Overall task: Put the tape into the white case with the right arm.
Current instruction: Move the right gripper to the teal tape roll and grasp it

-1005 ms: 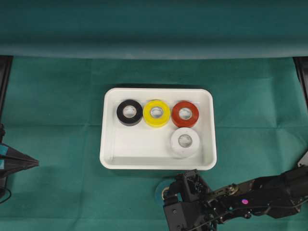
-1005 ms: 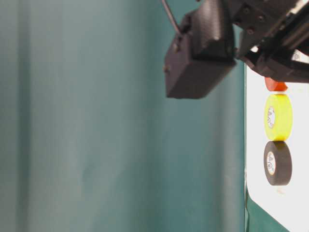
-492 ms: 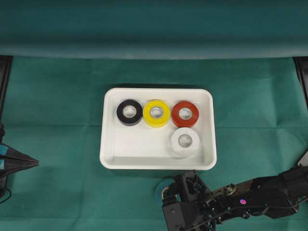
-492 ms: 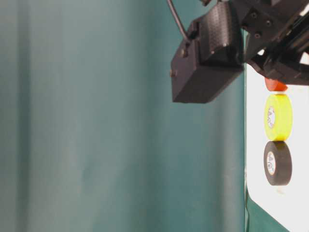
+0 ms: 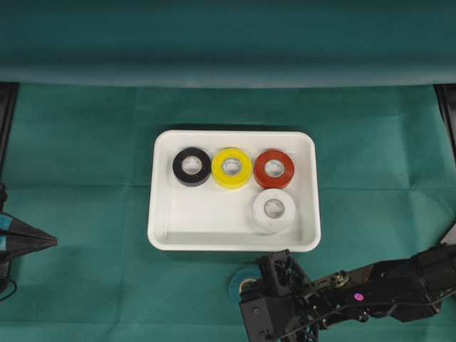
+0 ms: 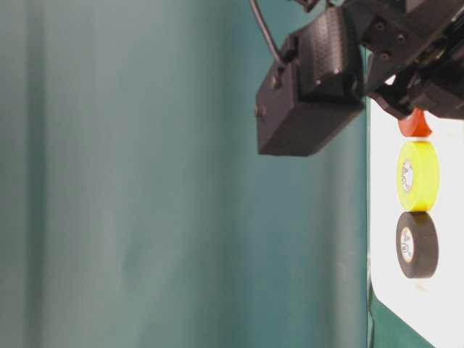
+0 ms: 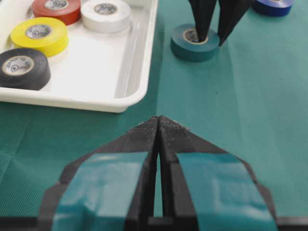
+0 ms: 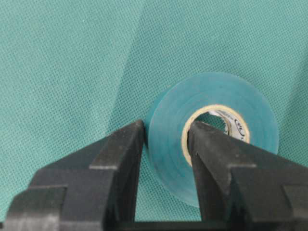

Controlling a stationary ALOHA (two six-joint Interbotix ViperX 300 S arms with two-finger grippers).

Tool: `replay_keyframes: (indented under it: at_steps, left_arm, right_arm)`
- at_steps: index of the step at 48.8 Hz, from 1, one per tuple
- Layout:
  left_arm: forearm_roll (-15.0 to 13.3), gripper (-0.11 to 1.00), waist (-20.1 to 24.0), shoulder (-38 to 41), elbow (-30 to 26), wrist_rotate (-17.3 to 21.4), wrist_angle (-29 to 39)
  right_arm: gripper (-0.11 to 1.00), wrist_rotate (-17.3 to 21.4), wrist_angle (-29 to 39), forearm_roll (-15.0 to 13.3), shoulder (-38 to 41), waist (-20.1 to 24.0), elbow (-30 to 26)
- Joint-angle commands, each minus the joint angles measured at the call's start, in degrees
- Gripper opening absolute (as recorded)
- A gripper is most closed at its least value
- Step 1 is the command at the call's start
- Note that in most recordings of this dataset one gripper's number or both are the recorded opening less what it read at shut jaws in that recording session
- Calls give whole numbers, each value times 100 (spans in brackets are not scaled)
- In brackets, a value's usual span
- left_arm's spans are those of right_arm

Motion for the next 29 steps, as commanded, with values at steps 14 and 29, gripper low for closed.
replay_keyframes:
  at_steps: [14, 29]
  left_arm:
    - [-9, 0, 9, 62, -70, 0, -62]
    - [-9, 0, 9, 53, -70, 0, -62]
  right_arm:
    - [1, 0, 18, -9, -264, -9, -88]
    - [1, 0, 782, -9, -896, 105, -211]
